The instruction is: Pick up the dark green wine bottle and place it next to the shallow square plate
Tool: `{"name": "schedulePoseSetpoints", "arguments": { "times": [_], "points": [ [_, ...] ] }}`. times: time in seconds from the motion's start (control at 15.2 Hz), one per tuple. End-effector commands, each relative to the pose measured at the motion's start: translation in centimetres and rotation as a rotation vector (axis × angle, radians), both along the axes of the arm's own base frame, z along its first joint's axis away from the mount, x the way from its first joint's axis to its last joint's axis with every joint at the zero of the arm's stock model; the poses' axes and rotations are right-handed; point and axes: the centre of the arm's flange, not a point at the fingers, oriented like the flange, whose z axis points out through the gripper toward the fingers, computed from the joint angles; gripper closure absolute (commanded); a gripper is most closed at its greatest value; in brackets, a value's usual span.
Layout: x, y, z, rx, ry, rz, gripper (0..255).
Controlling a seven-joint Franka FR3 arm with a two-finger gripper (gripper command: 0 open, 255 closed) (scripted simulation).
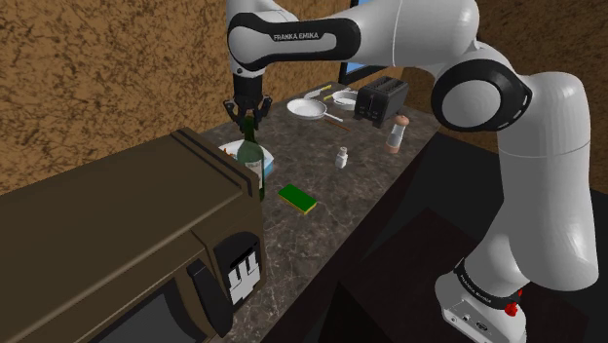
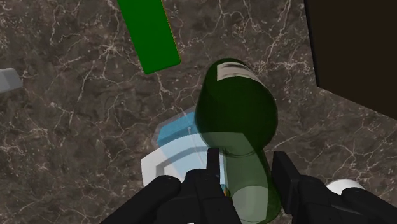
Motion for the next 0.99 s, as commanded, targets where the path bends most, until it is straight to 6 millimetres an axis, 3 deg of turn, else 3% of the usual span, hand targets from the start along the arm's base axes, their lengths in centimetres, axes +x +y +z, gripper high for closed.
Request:
{"name": "schedulePoseSetpoints", "arguments": {
  "times": [0.0, 0.33, 0.4, 0.73, 0.92],
  "points": [
    [0.0, 0.0, -0.1, 0.001, -0.001, 0.0, 255],
    [0.0, 0.0, -0.1, 0.001, -0.001, 0.0, 255],
    [0.0, 0.0, -0.1, 0.001, -0.001, 0.0, 0],
    [0.0, 0.0, -0.1, 0.001, -0.001, 0.0, 0],
    [-0.2, -0.1, 3.8, 0.001, -0.001, 0.0, 0]
  ]
}}
